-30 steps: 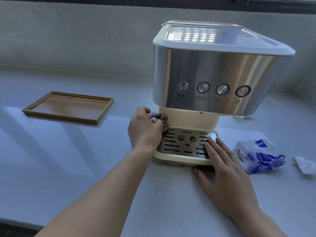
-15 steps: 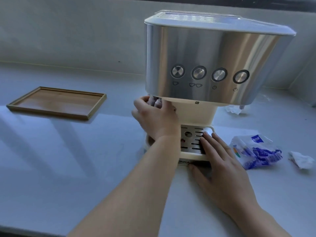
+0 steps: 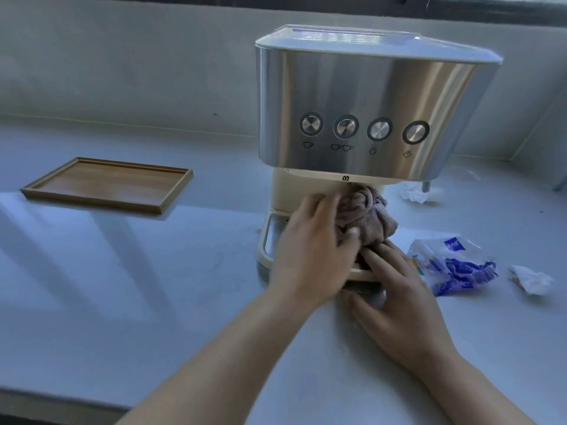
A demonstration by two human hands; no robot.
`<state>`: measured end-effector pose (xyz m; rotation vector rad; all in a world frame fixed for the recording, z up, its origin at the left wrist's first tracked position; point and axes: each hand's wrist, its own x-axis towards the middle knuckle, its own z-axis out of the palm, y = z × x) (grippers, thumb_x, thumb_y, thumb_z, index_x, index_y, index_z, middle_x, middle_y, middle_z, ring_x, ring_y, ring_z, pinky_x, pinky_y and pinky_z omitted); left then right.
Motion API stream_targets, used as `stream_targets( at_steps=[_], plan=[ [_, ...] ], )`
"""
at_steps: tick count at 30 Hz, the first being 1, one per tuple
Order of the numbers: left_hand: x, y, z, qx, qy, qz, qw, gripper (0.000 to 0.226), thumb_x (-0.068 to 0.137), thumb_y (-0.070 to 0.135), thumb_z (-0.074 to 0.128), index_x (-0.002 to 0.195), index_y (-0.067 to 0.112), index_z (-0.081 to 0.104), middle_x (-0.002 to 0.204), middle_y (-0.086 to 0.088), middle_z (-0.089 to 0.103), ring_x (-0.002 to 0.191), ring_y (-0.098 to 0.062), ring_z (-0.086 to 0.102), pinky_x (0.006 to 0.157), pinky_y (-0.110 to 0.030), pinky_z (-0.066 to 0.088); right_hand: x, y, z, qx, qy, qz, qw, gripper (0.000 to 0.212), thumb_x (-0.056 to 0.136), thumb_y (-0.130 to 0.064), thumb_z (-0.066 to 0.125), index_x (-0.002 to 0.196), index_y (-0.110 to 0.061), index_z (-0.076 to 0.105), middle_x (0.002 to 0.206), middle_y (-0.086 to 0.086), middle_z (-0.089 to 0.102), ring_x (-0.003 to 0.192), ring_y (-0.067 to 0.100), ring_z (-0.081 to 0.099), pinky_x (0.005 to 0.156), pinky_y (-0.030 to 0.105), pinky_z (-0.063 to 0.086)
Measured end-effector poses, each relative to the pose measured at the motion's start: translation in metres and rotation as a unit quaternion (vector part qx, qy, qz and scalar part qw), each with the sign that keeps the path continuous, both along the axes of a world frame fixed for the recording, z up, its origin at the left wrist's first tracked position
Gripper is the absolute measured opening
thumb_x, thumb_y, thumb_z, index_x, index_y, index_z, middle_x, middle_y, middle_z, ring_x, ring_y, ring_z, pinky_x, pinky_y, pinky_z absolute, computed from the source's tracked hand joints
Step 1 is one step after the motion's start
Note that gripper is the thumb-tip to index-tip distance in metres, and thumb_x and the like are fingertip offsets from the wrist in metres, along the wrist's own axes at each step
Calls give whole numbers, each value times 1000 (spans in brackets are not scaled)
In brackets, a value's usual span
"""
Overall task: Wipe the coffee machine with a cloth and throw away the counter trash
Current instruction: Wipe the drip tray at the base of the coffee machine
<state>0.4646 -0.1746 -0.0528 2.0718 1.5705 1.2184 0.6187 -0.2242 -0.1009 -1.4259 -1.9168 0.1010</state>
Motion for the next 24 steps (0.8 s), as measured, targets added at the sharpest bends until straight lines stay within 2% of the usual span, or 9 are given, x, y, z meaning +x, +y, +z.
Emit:
stream_targets(
  at_steps=[3,5,7,9,12,14,16,19,24],
  plan=[
    [-50,-18,-28,30,134,38,990,52,93,44,45,138,17,46,140,0,48,127,-21,46,103,-35,39,-2,8,10,110,68,-70,989,25,79,-29,68,97,-12,72,99,-1,61,97,23,58,84,22,41],
    [-67,-23,-44,-30,178,23,983,69,95,58,26,148,15,35,157,0,30,147,-16,19,120,-32,20,1,16,21,151,103,-116,976,26,83,-36,67,101,-17,67,100,-4,54,96,25,55,82,26,41],
    [-68,-18,-51,-46,214,11,976,84,90,68,9,153,15,24,164,0,13,151,-15,-3,122,-28,1,-2,37,41,77,118,-94,986,39,82,-45,68,118,-33,61,110,-15,46,108,22,52,85,29,43],
    [-65,-17,-52,-35,238,5,971,90,87,71,2,154,12,18,165,-2,6,150,-17,-11,119,-26,-8,-15,56,52,-31,43,-52,997,52,77,-51,72,126,-41,58,114,-20,43,116,17,49,92,28,42],
    [-68,-18,-54,-26,230,2,973,88,89,70,4,155,13,14,165,-2,4,150,-15,-14,118,-25,-9,-45,64,47,-39,-106,20,993,58,75,-48,73,130,-39,57,129,-15,51,116,22,50,97,34,43],
    [-70,-17,-55,-36,187,-6,982,84,91,70,14,156,17,12,165,3,3,149,-8,-15,119,-23,-6,-63,68,45,-34,-112,87,989,53,79,-41,66,130,-40,54,132,-16,55,115,19,51,96,36,45],
    [-71,-15,-54,-48,152,-11,987,85,89,70,20,156,19,11,165,6,5,148,-4,-13,121,-24,1,-67,77,52,-46,-85,101,990,45,78,-36,65,123,-38,59,121,-16,63,107,13,55,89,32,49],
    [-72,-15,-54,-52,160,-6,986,89,87,73,17,156,16,11,165,5,5,148,-3,-12,119,-23,-1,-41,83,54,-37,-102,19,994,31,72,-31,66,103,-32,68,96,-8,67,91,18,58,74,33,51],
    [-70,-16,-55,-44,140,-7,989,86,90,71,20,156,17,8,164,8,2,146,0,-16,115,-20,-4,-1,77,47,-37,-93,-121,988,27,73,-20,67,98,-27,74,85,1,63,85,29,54,68,29,41]
  ],
)
